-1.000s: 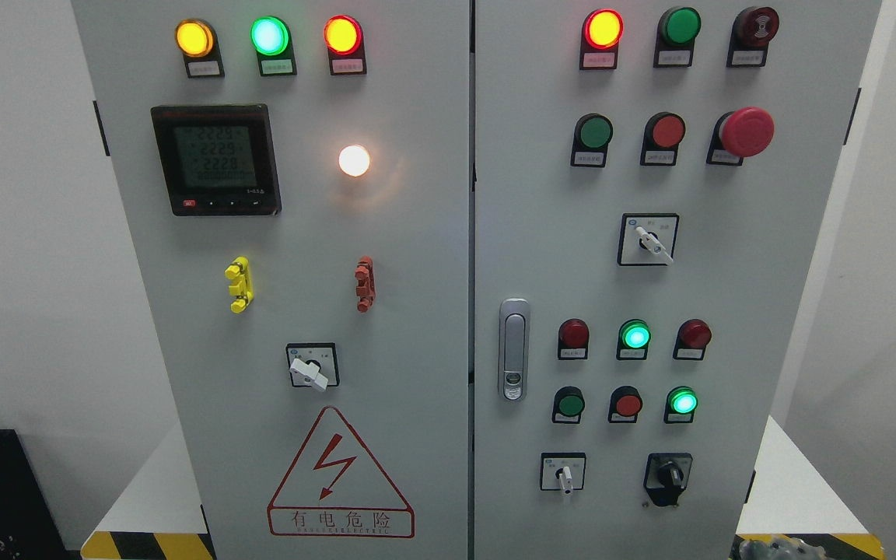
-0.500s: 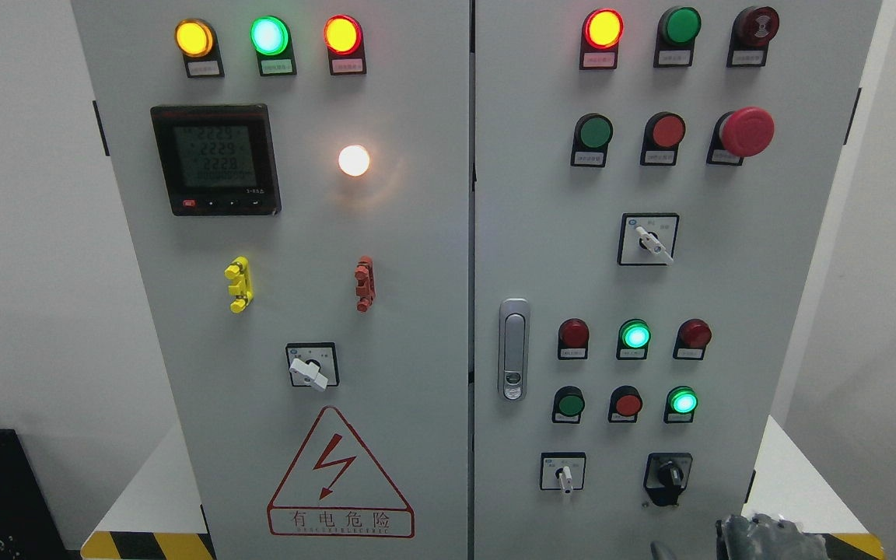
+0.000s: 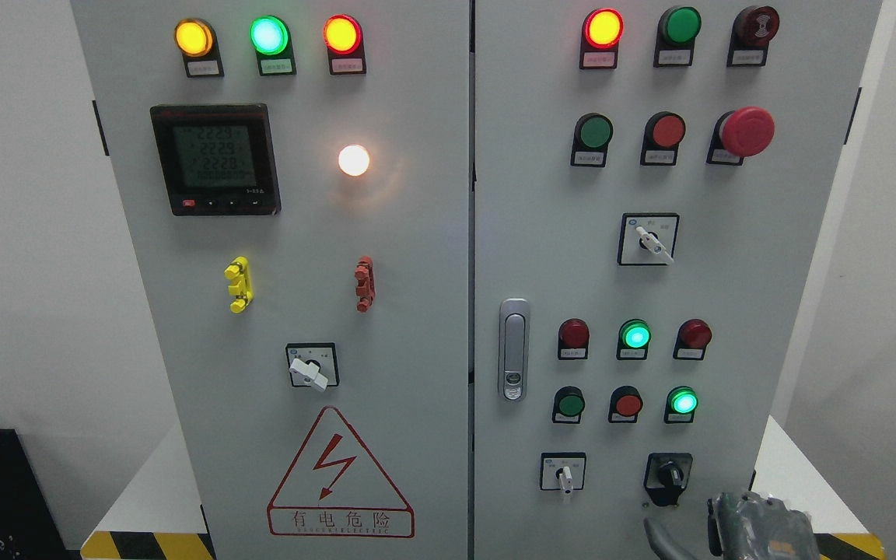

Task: Flip black knob to close circuit
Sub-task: 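Raise the right hand up to the black rotary knob, then grip the black knob with the right hand and twist it, then release the knob and lower the right hand away from the cabinet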

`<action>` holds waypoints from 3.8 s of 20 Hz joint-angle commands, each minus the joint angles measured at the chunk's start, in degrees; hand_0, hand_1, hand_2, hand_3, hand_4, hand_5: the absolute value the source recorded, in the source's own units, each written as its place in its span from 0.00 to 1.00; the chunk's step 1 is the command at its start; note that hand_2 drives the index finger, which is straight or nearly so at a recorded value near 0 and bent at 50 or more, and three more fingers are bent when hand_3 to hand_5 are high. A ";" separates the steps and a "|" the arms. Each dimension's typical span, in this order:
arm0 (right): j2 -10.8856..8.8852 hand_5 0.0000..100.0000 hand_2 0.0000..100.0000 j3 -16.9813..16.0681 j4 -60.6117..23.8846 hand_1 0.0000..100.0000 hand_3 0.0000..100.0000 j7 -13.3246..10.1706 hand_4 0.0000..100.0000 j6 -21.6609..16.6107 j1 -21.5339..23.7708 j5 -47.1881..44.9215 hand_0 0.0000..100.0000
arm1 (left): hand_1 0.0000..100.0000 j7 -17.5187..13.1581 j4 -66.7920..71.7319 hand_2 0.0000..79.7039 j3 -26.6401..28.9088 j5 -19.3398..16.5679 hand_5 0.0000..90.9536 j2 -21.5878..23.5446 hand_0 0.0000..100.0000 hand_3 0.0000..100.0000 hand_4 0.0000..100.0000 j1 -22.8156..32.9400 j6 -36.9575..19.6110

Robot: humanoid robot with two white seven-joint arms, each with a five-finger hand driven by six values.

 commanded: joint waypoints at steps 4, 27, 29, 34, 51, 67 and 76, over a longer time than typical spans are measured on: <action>0.54 0.82 0.87 0.13 7.34 0.00 1.00 -1.01 0.77 0.42 -3.50 -0.29 0.00 | 0.00 -0.02 -1.93 0.00 0.62 0.44 0.00 0.06 0.00 0.05 0.03 1.93 0.01; -0.43 0.82 0.87 -2.86 9.46 0.00 1.00 -2.06 0.77 1.48 -5.08 -3.88 0.00 | 0.00 -0.02 -1.93 0.00 0.62 0.44 0.00 -0.02 0.00 0.05 0.03 1.93 0.01; -0.61 0.83 0.87 -3.04 9.37 0.00 1.00 -2.06 0.78 1.56 -5.26 -5.03 0.00 | 0.00 -0.02 -1.93 0.00 0.62 0.44 0.00 0.06 0.00 0.05 0.03 1.93 0.01; -1.22 0.83 0.87 -4.26 9.28 0.00 1.00 -2.06 0.78 1.83 -5.26 -6.18 0.00 | 0.00 -0.02 -1.93 0.00 0.62 0.44 0.00 -0.02 0.00 0.05 0.03 1.93 0.01; -2.28 0.84 0.87 -4.27 8.49 0.00 1.00 -3.64 0.78 2.18 -5.17 -8.55 0.00 | 0.00 -0.02 -1.93 0.00 0.62 0.44 0.00 -0.02 0.00 0.05 0.03 1.93 0.01; 0.18 0.85 0.87 2.59 7.52 0.00 1.00 -7.60 0.78 4.03 -0.86 -8.29 0.00 | 0.00 -0.02 -1.93 0.00 0.62 0.44 0.00 -0.02 0.00 0.05 0.03 1.93 0.01; 2.91 0.81 0.75 1.45 -5.11 0.00 0.97 -9.45 0.79 3.59 8.09 -28.54 0.00 | 0.00 -0.02 -1.93 0.00 0.62 0.44 0.00 -0.02 0.00 0.05 0.03 1.93 0.01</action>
